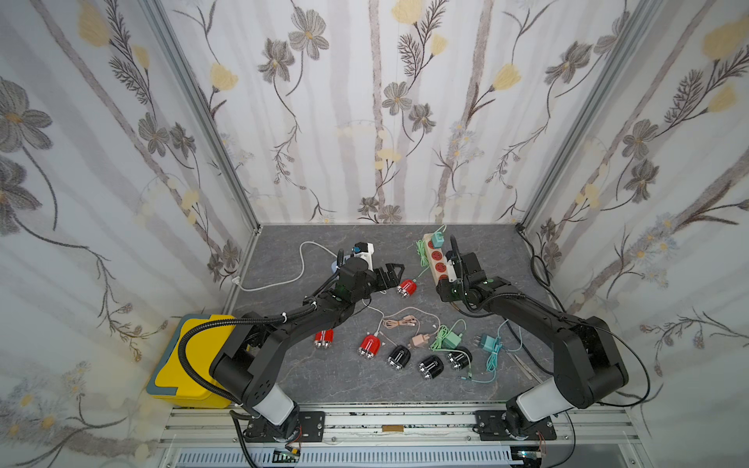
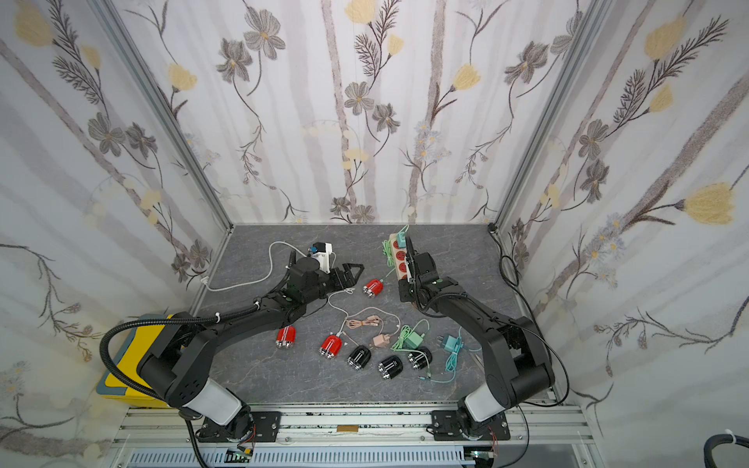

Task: Unplug the electric shaver
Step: Place the socket at the center of the board.

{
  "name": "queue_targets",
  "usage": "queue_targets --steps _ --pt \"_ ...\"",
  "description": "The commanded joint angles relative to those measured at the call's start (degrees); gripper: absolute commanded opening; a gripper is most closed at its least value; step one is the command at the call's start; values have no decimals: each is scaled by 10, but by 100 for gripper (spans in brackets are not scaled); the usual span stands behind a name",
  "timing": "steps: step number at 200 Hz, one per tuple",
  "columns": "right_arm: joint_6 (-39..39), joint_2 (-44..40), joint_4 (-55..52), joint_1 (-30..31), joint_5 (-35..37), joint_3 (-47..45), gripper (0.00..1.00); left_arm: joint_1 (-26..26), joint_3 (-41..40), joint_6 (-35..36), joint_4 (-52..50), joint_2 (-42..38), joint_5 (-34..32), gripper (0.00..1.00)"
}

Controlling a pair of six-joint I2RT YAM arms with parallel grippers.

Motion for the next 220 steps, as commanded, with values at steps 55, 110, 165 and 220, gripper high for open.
queue_targets --steps 55,110,165,220 --pt "-24 78 -4 -37 93 7 20 -34 -16 106 -52 -11 32 100" --pt "-54 119 -2 -42 58 16 21 -76 -37 92 -77 10 39 100" --pt "-95 141 20 -14 -8 27 21 -76 -64 77 -114 -23 -16 100" --pt "-102 175 31 6 -32 59 26 -74 -101 46 -239 -105 -102 100"
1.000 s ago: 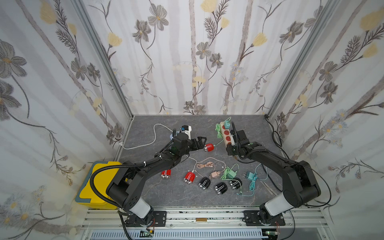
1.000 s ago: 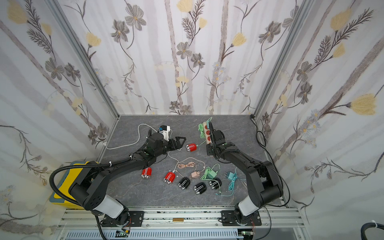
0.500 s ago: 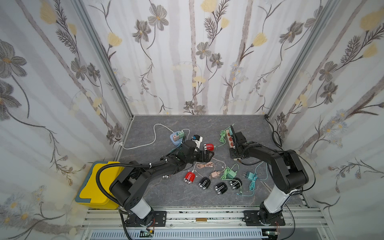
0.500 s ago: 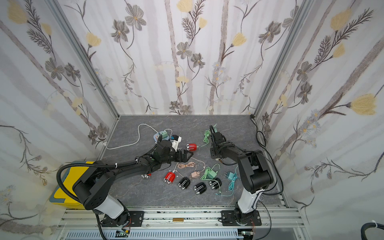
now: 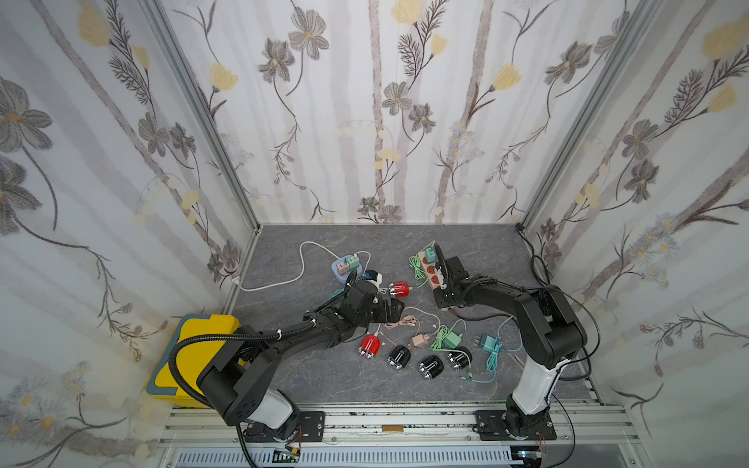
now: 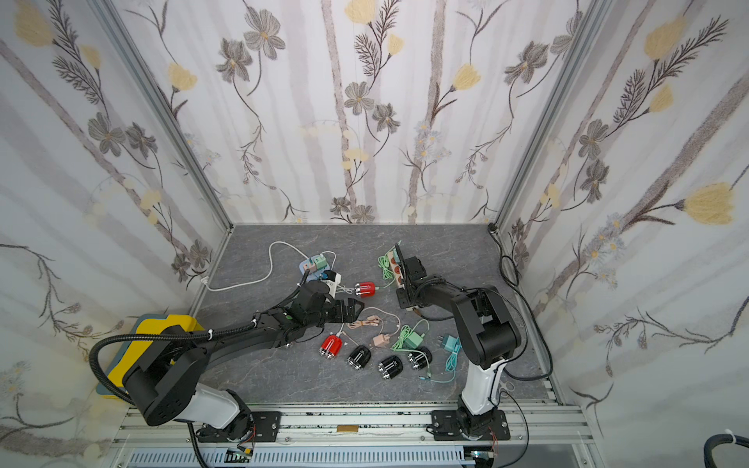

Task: Unplug the electric shaver
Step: Place the socket at the center of the board.

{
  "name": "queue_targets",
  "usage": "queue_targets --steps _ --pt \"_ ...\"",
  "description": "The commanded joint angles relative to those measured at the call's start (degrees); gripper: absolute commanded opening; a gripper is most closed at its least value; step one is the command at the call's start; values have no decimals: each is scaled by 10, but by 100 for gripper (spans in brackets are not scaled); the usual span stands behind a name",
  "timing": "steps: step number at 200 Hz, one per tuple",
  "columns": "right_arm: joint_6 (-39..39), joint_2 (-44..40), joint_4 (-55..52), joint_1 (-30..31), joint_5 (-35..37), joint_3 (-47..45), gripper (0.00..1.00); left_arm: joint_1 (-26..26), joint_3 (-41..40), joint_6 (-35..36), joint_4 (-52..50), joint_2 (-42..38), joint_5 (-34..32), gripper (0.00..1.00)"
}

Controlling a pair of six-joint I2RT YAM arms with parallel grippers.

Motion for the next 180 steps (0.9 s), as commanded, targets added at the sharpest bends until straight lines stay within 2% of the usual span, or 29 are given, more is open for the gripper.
queue_targets --steps 1,27,41,58,95,150,180 --pt "-28 7 13 5 -43 13 27 -3 -21 -19 -77 -37 -57 100" --pt "-28 7 14 3 -34 21 38 -17 -53 -16 -145 -85 -84 99" --pt "-25 -1 14 4 -34 18 50 -26 -70 -19 -165 -110 -88 98" --pt "-14 -23 16 3 -32 5 59 -38 -89 -13 -179 -134 -88 98" --pt "21 -106 33 1 -61 -49 73 -58 -109 20 -160 -119 -91 94" --pt "74 -249 57 1 -77 -130 75 -61 -98 18 -152 -54 -85 84" --pt "92 -298 71 3 -82 -153 74 -60 -89 -1 -175 -31 -119 80"
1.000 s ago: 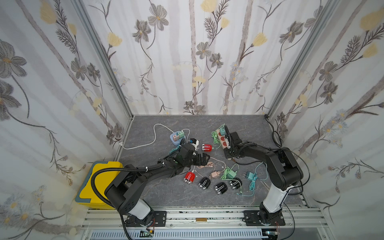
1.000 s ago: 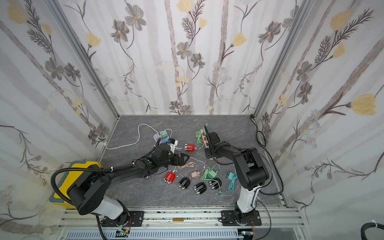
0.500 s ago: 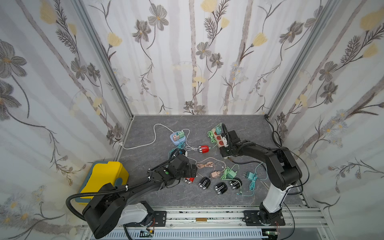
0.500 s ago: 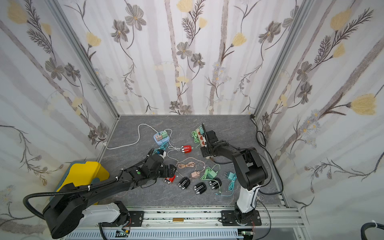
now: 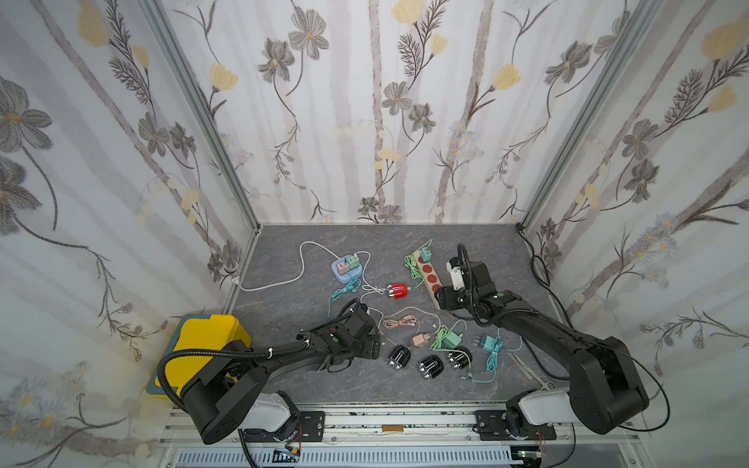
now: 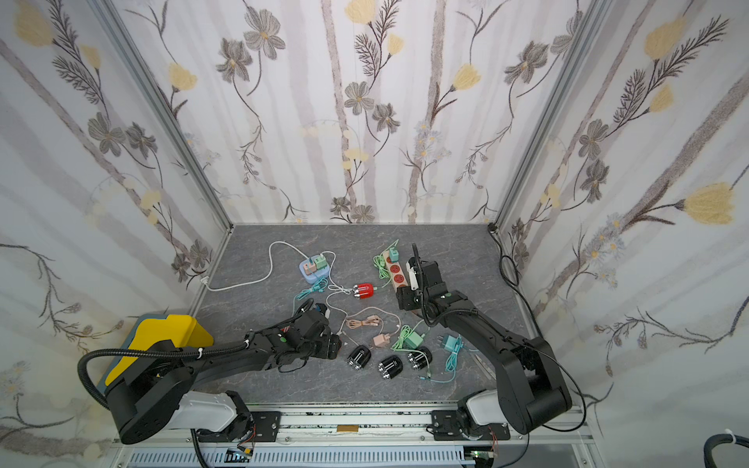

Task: Unplug the electric shaver
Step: Place the socket at the center of the board, then move the electric shaver to the center of the board.

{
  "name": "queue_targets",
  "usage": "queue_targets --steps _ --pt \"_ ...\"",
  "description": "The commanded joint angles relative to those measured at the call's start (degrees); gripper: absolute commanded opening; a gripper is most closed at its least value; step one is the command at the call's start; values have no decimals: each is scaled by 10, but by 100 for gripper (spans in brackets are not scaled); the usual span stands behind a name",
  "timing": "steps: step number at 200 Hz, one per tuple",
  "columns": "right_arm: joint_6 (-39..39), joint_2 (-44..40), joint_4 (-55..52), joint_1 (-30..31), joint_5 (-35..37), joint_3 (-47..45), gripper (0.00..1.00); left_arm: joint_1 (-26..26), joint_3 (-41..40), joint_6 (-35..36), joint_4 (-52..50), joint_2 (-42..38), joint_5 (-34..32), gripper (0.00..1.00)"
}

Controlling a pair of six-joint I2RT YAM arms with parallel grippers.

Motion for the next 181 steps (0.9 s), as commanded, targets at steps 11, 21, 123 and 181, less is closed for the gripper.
queue_targets --steps 11,21,123,181 --pt "33 -42 29 3 -13 -15 73 4 11 -28 -31 21 -44 78" --pt "33 -56 32 9 -16 -17 72 14 10 -39 -37 26 -50 77" --pt "49 -52 75 219 -45 -26 55 183 -29 -46 -40 -33 -40 68" --pt "43 70 45 287 38 31 57 200 -12 -25 8 -89 55 80"
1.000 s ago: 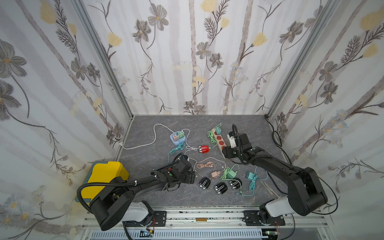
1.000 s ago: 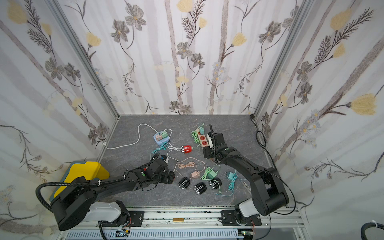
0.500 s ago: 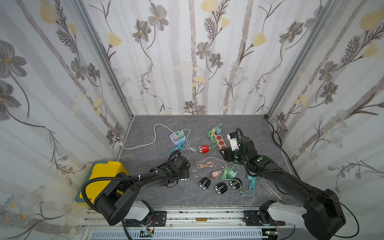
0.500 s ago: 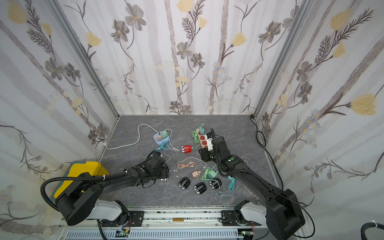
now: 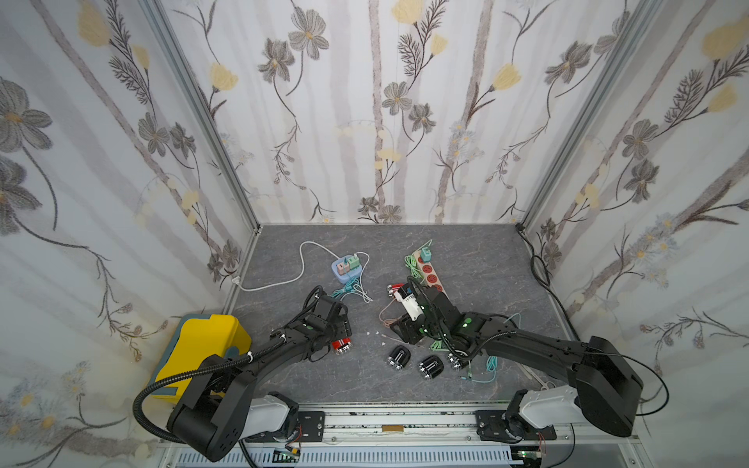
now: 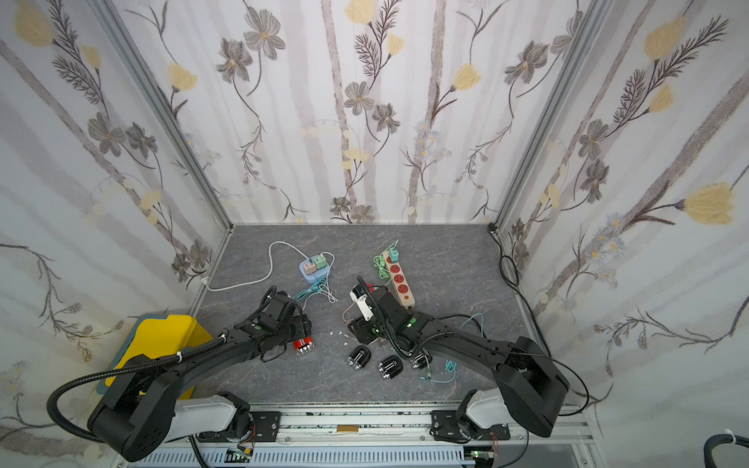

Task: Unplug the electric shaver
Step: Move the electric shaver to the center of the board, then adjust the charging cable at the center of the board.

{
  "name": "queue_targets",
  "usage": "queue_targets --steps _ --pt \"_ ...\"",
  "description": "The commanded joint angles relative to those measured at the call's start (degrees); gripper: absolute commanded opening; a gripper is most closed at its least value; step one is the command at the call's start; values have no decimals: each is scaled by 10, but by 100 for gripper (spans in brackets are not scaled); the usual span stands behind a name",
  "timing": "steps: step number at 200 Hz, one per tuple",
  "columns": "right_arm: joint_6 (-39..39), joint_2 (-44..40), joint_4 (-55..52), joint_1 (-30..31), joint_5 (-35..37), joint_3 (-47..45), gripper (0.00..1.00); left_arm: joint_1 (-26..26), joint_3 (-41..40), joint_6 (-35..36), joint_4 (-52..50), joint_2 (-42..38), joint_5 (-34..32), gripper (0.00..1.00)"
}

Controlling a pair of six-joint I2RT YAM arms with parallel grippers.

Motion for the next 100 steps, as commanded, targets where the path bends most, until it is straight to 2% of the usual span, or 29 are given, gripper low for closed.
queue_targets --steps 1,44,54,100 --pt "-1 41 -9 15 63 27 57 3 10 15 31 -25 53 80" --pt "-15 134 0 18 106 70 61 14 15 0 38 -69 64 93" --pt "-22 154 -6 18 114 87 61 19 11 -4 53 -73 77 100" --pt "-39 216 -14 18 117 130 59 20 -8 -17 131 -74 80 100"
